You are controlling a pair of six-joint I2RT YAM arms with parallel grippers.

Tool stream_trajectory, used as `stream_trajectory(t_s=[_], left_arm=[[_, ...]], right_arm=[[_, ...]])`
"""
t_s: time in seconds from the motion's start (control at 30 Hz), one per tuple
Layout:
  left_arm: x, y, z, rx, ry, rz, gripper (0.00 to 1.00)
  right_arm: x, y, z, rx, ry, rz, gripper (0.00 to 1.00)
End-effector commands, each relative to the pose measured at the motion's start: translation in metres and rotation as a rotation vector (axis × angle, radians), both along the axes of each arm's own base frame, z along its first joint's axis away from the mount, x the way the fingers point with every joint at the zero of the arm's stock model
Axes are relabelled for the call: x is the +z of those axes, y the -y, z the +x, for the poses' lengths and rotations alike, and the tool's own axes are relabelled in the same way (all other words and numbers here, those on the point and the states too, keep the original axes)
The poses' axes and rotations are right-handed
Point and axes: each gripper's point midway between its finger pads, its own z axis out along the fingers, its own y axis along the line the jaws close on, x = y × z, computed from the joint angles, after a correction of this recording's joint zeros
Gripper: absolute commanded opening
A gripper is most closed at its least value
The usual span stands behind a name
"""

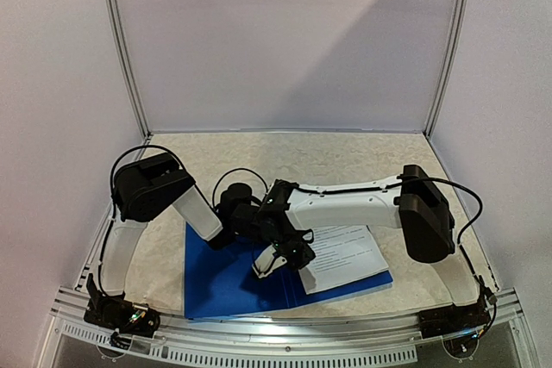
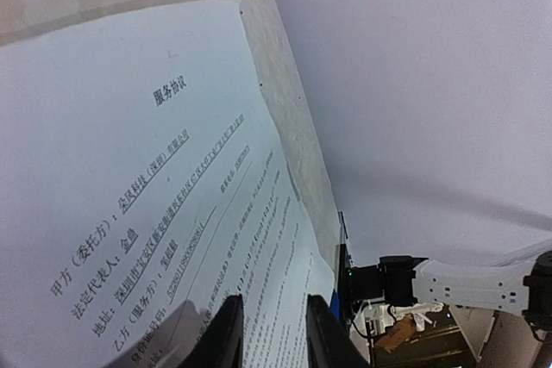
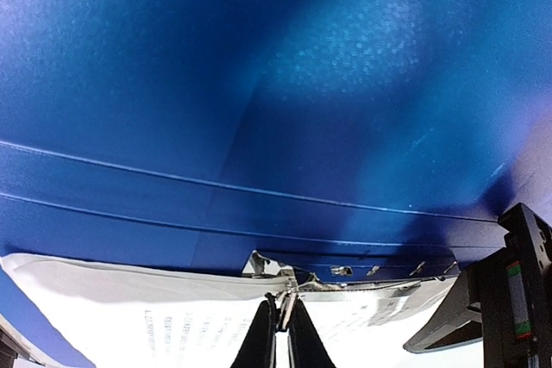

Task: Put the files into the folder

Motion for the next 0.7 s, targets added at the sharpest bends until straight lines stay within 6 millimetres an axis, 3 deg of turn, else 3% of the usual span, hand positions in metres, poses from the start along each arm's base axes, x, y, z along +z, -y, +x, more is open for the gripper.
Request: stream_trajectory(t_s=[0.0,0.47,0.67], left_arm=[[-0.1,-0.019,-0.041,-0.033,-0.208,0.248,0.26],[-0.1,-0.017,-0.042,-0.043,-0.209,0.244,0.26],[-0.103,-0.017,-0.043,-0.045,-0.22,0.251,0.26]], right_arm=[[-0.003,-0.013,0.003,0.015,0.024,0.049,0.06],[-0.008,-0.007,-0.005,0.008,-0.022,0.024,0.0],[-0.01,0.018,-0.009,0.12,0.02,-0.128,0.0]])
